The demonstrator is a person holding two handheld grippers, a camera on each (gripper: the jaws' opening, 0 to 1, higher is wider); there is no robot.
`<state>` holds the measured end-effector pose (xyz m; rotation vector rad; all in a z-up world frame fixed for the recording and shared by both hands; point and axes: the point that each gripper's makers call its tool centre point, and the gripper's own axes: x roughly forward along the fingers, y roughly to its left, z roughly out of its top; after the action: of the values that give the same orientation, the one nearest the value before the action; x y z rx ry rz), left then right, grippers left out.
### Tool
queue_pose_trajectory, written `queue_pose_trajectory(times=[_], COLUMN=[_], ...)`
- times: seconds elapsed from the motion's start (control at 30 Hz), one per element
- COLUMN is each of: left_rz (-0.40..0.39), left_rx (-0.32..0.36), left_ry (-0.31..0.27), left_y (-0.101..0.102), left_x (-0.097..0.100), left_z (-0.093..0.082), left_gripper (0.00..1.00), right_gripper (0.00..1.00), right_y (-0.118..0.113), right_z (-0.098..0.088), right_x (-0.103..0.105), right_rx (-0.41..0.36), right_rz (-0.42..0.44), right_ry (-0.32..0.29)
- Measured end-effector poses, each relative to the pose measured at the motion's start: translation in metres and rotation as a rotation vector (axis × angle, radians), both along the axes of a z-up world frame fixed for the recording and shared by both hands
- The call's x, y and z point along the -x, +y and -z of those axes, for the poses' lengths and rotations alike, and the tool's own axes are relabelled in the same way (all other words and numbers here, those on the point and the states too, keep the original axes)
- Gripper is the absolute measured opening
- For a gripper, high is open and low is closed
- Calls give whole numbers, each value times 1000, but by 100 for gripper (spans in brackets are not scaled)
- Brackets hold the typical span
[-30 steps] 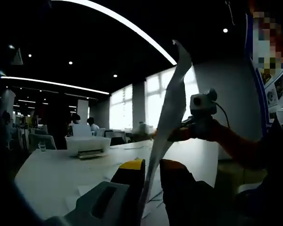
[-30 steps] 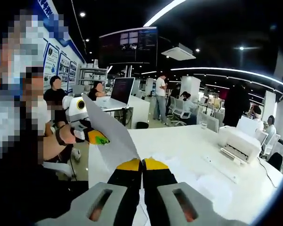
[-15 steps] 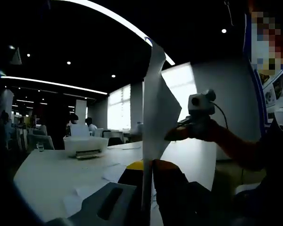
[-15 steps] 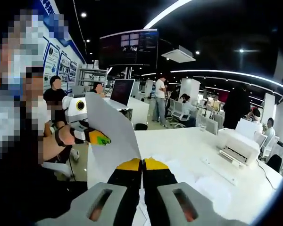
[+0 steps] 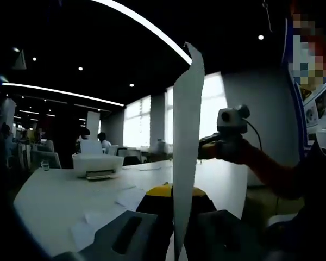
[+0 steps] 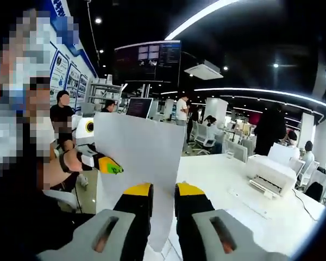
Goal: Organize the stack of printing papers by aligning and flattening the scattered papers on the table
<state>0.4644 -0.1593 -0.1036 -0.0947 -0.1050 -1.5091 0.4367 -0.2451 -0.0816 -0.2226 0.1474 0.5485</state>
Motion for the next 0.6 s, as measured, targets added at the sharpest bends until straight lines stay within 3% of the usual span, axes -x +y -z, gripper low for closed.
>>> queue_pose_trajectory(times=[0.6], left_rz=[-22], left_rx=[3], left_ry=[12], left_y=[5], left_x=[-4], left_z=[0], left_gripper=[5], right_gripper=[34], right_y=[-15], right_z=[-4], right_x=[-8], right_rx=[3], right_rz=[79], right_ry=[-47])
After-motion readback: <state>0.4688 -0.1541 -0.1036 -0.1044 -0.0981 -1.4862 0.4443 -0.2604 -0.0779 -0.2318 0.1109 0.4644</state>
